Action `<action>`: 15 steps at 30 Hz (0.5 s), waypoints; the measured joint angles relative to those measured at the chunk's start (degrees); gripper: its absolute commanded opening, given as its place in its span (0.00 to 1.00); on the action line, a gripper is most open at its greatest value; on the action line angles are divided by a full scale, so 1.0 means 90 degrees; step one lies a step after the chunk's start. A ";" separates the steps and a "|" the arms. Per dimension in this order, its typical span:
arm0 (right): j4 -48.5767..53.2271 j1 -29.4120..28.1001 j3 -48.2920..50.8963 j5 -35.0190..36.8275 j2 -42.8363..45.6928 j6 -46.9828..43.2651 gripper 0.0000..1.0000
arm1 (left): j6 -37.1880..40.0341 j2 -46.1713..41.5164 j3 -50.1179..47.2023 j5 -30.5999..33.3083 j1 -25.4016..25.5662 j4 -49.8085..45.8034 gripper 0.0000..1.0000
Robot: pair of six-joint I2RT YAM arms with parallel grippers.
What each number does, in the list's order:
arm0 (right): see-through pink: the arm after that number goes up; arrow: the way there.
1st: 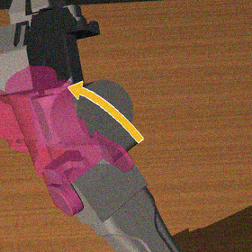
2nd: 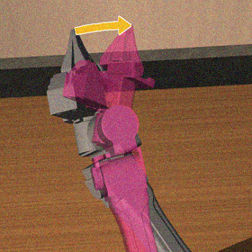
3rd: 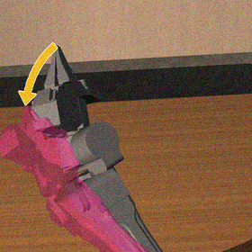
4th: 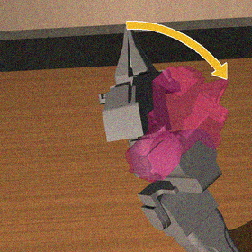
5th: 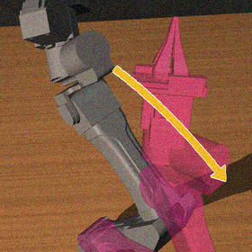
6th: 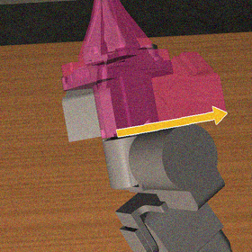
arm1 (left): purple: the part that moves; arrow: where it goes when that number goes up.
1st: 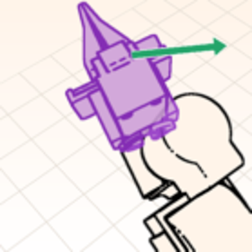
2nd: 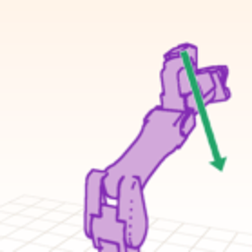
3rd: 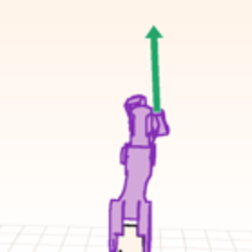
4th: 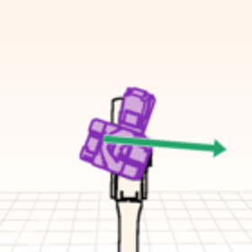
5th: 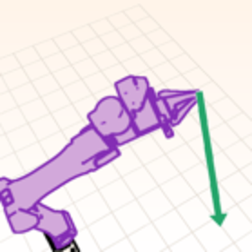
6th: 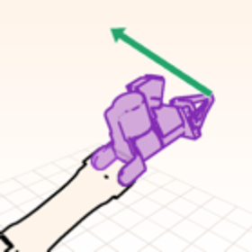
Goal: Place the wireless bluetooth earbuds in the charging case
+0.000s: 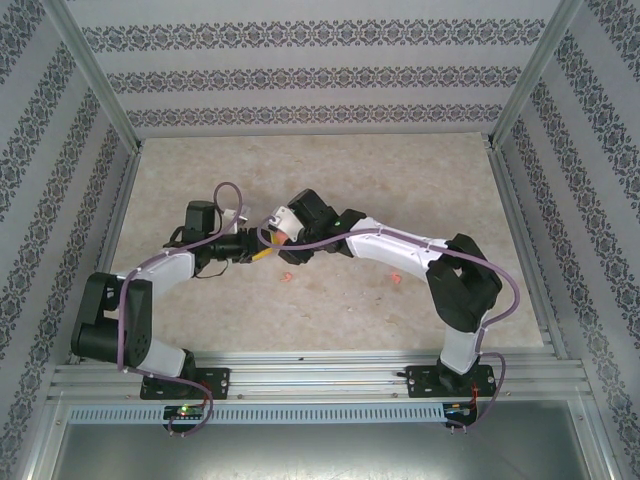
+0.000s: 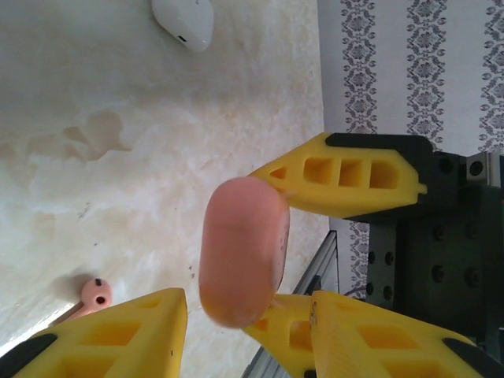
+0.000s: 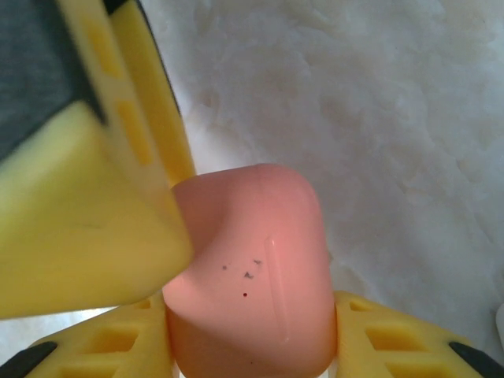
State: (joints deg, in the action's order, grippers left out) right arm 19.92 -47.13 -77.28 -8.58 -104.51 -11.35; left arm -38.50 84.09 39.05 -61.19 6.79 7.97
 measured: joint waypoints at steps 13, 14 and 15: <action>0.0070 0.0000 0.0061 -0.0109 0.0168 -0.0036 0.42 | -0.0474 0.0328 0.0000 -0.0255 0.0121 0.0714 0.21; 0.0087 0.0000 0.0061 -0.0109 0.0168 -0.0049 0.42 | -0.0464 0.0328 0.0005 -0.0260 0.0121 0.0707 0.16; 0.0100 0.0002 0.0061 -0.0109 0.0168 -0.0053 0.43 | -0.0444 0.0328 0.0012 -0.0272 0.0121 0.0690 0.12</action>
State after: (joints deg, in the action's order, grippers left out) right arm 20.82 -47.11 -76.73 -9.56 -103.00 -11.84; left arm -42.50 87.05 39.16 -63.64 7.88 14.17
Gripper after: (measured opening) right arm 0.422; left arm 0.194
